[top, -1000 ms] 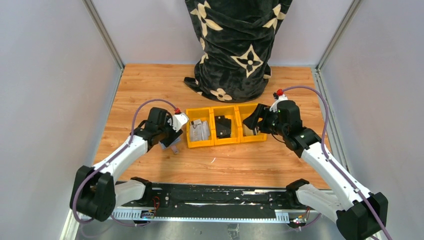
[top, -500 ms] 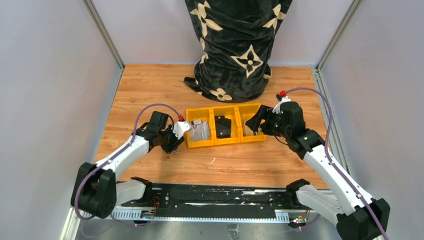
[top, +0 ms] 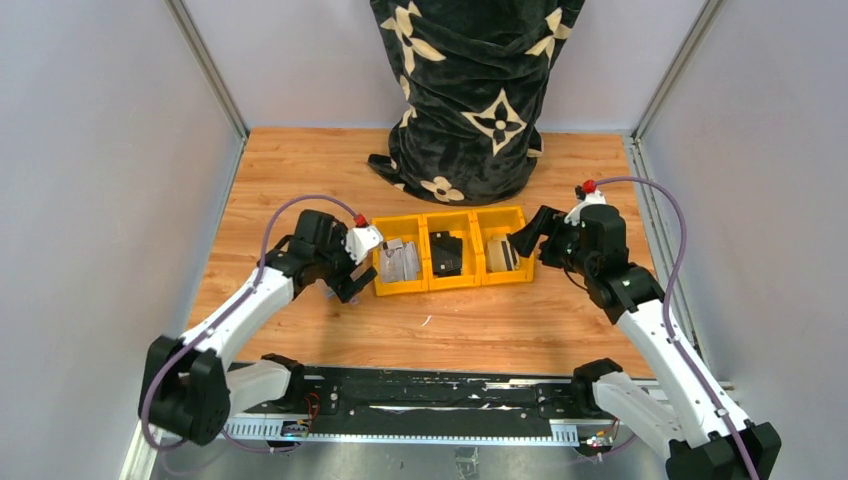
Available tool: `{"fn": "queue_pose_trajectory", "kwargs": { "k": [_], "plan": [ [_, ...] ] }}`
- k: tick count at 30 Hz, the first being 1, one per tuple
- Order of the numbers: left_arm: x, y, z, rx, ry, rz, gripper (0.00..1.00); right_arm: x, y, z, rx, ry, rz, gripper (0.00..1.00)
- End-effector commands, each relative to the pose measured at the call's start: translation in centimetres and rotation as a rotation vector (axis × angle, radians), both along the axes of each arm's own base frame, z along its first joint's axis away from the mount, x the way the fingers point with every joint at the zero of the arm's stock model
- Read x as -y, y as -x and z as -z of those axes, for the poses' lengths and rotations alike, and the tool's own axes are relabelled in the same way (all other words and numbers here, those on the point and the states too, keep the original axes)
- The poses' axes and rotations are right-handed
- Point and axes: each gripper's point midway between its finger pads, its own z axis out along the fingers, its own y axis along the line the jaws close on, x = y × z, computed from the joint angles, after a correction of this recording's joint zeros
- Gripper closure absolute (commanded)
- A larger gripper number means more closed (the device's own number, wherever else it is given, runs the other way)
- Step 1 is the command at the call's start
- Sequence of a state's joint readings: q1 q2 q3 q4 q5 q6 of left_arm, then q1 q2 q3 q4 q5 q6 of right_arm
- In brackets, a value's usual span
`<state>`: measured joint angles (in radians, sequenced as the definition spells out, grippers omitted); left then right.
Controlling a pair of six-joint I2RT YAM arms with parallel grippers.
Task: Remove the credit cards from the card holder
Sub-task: Close the card holder at the center of the board, then reset both arms
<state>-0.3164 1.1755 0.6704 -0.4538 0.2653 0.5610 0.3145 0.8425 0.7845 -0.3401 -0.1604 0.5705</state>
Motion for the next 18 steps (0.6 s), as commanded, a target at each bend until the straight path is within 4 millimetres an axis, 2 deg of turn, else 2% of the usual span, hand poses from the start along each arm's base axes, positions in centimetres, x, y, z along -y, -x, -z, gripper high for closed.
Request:
{"fn": "queue_pose_trajectory", "kwargs": {
  "k": [1,7,9,11,14,18],
  "plan": [
    [0.9,-0.8,-5.8,0.149,0.089,0.006,0.00,4.1,-0.8,0.1,0.050,0.129,0.159,0.19],
    [0.8,0.1,-9.9,0.193,0.181,-0.034,0.00,11.9,-0.2,0.8,0.152,0.325,0.513,0.14],
    [0.0,-0.4,-10.7,0.207,0.223,-0.082,0.00,14.2,0.2,0.9,0.218,0.375,0.622,0.11],
    [-1.4,-1.8,-11.2,0.246,0.279,-0.174,0.00,16.2,0.5,1.2,0.290,0.406,0.729,0.11],
    [-3.5,-4.6,-10.8,0.342,0.354,-0.315,0.00,18.1,0.7,1.3,0.379,0.447,0.832,0.10],
    [-5.2,-6.5,-8.1,0.404,0.394,-0.437,0.00,18.8,0.2,4.0,0.354,0.581,0.822,0.10]
  ]
}}
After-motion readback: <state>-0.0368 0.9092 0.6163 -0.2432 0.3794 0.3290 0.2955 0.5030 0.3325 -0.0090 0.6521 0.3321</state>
